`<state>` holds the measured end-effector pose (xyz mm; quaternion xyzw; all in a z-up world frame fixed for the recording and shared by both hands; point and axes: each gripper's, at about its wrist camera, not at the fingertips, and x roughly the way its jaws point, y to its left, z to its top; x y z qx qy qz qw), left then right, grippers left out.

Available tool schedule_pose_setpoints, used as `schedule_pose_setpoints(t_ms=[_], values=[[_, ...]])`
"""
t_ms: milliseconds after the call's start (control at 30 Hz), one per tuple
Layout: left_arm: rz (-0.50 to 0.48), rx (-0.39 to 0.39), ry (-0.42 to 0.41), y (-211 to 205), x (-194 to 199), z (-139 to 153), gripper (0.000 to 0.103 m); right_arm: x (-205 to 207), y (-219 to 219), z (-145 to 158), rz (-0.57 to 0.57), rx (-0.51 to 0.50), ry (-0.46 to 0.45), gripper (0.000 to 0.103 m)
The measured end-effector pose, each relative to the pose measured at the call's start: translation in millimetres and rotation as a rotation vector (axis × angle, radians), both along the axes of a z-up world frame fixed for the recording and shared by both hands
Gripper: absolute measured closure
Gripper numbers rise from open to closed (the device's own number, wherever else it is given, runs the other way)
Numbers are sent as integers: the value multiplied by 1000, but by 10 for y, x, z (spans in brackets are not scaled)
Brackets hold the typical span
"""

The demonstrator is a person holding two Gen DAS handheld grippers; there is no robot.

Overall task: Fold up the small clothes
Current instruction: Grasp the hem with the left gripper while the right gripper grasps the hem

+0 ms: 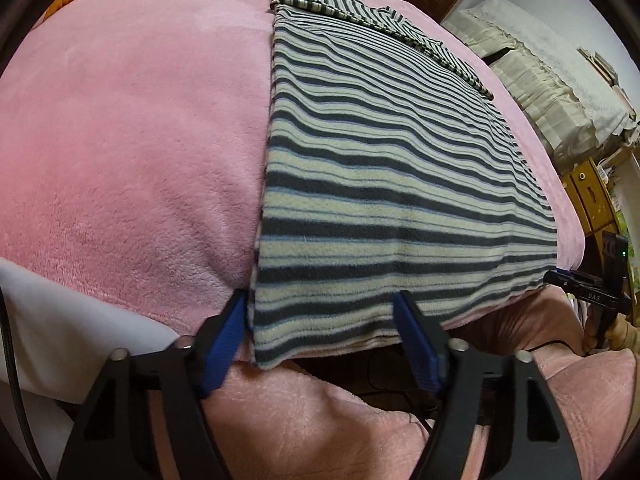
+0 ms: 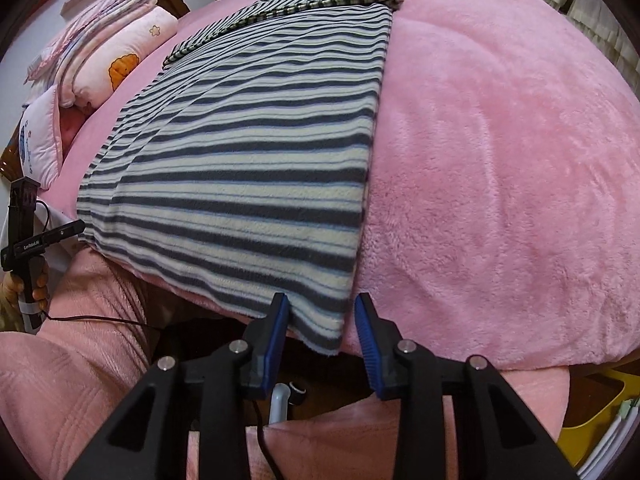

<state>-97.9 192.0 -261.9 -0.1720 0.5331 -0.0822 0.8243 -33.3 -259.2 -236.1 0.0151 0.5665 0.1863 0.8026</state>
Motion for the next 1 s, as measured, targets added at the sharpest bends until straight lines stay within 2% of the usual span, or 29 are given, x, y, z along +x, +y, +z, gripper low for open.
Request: schedule_pose_setpoints(t_ms=[133,233,267,300,333,367,500,600,667,833,1000], values=[[17,-16,-1,89,-29,-15,47,9,8,-24,-1,6,9,68],[30,-6,8,83,-22,-30,60,14,11,-27,2,11,13,68],[33,5,17,76,-17,-38,70,14,16,-28,6,12,15,72],[32,6,25,72,-13,-44,84,17,24,-35,14,16,22,85],[22,-19,43,71,0,-59,93,23,27,-43,19,18,28,91],[20,-33,69,60,16,-76,95,24,38,-47,25,19,33,94],[22,0,100,-11,58,-40,97,7,81,22,51,9,12,96],[31,-32,113,-12,74,39,97,-19,110,157,76,26,-14,96],[42,-83,98,6,73,141,97,-30,118,302,87,48,-39,96],[99,-203,17,109,96,466,97,-18,90,794,87,136,-152,96],[180,-310,-115,243,293,911,97,160,53,1252,66,189,-270,96]])
